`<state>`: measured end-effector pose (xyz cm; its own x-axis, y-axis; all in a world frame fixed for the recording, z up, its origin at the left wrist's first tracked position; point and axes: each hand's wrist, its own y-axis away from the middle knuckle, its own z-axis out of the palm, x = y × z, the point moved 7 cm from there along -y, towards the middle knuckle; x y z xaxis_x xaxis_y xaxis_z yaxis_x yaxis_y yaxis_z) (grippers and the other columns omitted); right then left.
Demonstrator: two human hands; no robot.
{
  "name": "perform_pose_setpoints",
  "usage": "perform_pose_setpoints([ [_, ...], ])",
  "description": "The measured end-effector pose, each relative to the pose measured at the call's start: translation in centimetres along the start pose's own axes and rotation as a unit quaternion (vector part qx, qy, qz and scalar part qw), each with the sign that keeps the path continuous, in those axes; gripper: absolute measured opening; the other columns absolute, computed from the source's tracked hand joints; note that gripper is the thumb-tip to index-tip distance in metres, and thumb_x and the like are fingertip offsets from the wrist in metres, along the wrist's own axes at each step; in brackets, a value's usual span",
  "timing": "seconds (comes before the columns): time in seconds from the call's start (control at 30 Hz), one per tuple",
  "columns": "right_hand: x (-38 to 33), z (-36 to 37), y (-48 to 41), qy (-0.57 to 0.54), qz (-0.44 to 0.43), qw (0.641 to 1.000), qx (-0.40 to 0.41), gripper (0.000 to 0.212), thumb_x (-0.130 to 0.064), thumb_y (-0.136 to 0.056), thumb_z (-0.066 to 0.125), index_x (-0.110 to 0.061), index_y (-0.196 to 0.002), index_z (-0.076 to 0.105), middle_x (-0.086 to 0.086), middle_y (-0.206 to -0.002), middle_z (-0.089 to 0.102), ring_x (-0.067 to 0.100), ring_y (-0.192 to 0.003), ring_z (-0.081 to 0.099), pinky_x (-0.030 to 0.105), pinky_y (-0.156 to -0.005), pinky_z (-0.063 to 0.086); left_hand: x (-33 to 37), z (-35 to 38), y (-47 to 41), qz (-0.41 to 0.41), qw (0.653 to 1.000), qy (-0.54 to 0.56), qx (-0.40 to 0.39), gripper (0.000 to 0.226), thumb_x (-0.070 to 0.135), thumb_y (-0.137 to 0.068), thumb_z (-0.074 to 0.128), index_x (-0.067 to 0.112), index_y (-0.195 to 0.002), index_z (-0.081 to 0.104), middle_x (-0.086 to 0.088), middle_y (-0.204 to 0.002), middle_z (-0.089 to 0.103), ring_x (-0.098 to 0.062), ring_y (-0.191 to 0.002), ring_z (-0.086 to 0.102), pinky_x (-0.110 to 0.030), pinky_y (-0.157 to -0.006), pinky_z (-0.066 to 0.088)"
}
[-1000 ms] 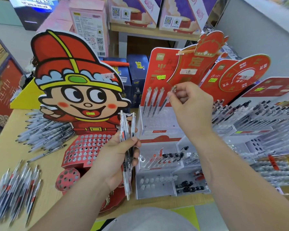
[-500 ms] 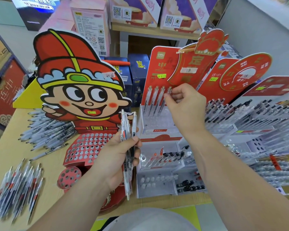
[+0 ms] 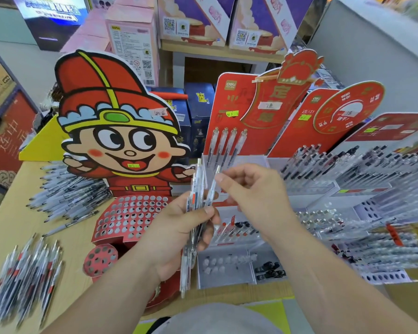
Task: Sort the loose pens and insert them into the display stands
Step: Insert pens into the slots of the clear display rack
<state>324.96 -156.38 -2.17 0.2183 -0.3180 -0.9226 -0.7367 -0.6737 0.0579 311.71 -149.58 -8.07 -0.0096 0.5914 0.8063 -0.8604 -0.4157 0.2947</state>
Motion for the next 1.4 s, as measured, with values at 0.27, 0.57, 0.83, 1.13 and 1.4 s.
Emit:
perform_pose_setpoints([
  [0.27,0.8,-0.4,0.8,-0.05,0.042,0.998,0.004,0.011,-0.02,-0.083,0.081,-0.01,-0.085,0.075,0.012,-0.07,0.072,0.015,-0.057,0.069,0.023,-0.049,0.047,-0.2,0.7,-0.1,0.009,0.997,-0.072,0.023,0.016,0.005,-0.098,0.059,0.017,-0.108,0.065,-0.012,-0.079,0.063,-0.021,-0.053,0.048,-0.028,-0.045,0.035],
  [0.57,0.7,-3.4,0.0,-0.136,0.052,0.987,0.074,0.005,-0.001,-0.086,0.073,-0.006,-0.084,0.073,0.011,-0.068,0.071,0.017,-0.057,0.066,0.028,-0.054,0.053,-0.9,-0.2,-0.5,-0.027,0.996,-0.028,0.077,0.014,0.012,-0.102,0.055,0.011,-0.115,0.061,-0.012,-0.079,0.067,-0.022,-0.052,0.052,-0.029,-0.046,0.04],
  [0.83,-3.3,-7.9,-2.4,0.009,-0.143,0.967,0.209,0.014,-0.014,-0.092,0.071,-0.024,-0.085,0.064,0.0,-0.075,0.07,0.017,-0.065,0.071,0.04,-0.06,0.06,-0.7,-1.5,-0.8,-0.012,0.994,-0.006,0.112,0.017,0.011,-0.103,0.052,0.009,-0.118,0.06,-0.01,-0.076,0.062,-0.019,-0.049,0.048,-0.028,-0.044,0.037],
  [1.13,-3.1,-6.4,-3.4,0.102,-0.218,0.939,0.244,0.008,-0.026,-0.095,0.066,-0.027,-0.09,0.06,-0.007,-0.079,0.067,0.016,-0.069,0.069,0.044,-0.063,0.057,-0.9,-1.9,-1.0,-0.012,0.993,-0.002,0.116,0.018,0.012,-0.103,0.053,0.01,-0.12,0.06,-0.01,-0.077,0.062,-0.019,-0.051,0.049,-0.03,-0.048,0.035],
  [1.4,-2.8,-6.2,-4.1,0.142,-0.225,0.932,0.246,0.007,-0.022,-0.095,0.066,-0.021,-0.089,0.063,-0.006,-0.077,0.067,0.014,-0.066,0.067,0.038,-0.063,0.056,-0.9,-2.0,-1.1,-0.013,0.993,0.005,0.116,0.017,0.011,-0.103,0.053,0.011,-0.118,0.061,-0.01,-0.077,0.063,-0.02,-0.051,0.049,-0.029,-0.046,0.037],
])
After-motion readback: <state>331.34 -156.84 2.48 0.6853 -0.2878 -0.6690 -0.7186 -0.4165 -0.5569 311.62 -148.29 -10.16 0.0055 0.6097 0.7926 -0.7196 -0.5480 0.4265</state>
